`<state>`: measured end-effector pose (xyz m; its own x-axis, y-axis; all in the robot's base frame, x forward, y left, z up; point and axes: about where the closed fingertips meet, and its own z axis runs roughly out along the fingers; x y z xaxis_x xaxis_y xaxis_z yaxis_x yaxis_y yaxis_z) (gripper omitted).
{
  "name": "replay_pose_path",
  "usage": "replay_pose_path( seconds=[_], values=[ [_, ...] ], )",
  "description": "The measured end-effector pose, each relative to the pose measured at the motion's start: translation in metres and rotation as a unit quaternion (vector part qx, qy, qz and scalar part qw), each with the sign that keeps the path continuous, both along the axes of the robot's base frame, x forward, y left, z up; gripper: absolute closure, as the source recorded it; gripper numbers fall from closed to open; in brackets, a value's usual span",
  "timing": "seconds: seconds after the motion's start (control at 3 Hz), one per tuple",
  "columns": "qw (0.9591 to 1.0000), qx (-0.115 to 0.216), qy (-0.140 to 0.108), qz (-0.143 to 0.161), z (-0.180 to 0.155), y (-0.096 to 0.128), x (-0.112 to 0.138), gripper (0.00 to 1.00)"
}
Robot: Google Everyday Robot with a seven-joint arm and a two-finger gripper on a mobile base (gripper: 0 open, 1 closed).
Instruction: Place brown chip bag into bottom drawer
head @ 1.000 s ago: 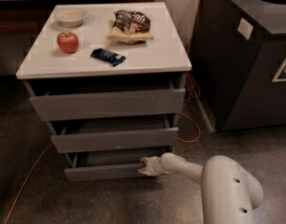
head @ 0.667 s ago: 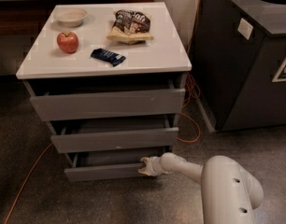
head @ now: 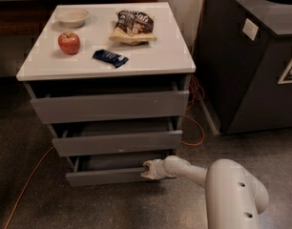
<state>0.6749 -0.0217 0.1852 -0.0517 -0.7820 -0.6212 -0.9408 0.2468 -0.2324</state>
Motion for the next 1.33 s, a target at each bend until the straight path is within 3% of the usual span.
replay_pose_path(
  seconds=[0.67,1.33],
  values=[
    [1.0000,0.000,0.000,0.000,0.0000,0.0000,-0.0001,0.98],
    [1.0000,0.000,0.000,0.000,0.0000,0.0001,-0.0001,1.00]
  ],
)
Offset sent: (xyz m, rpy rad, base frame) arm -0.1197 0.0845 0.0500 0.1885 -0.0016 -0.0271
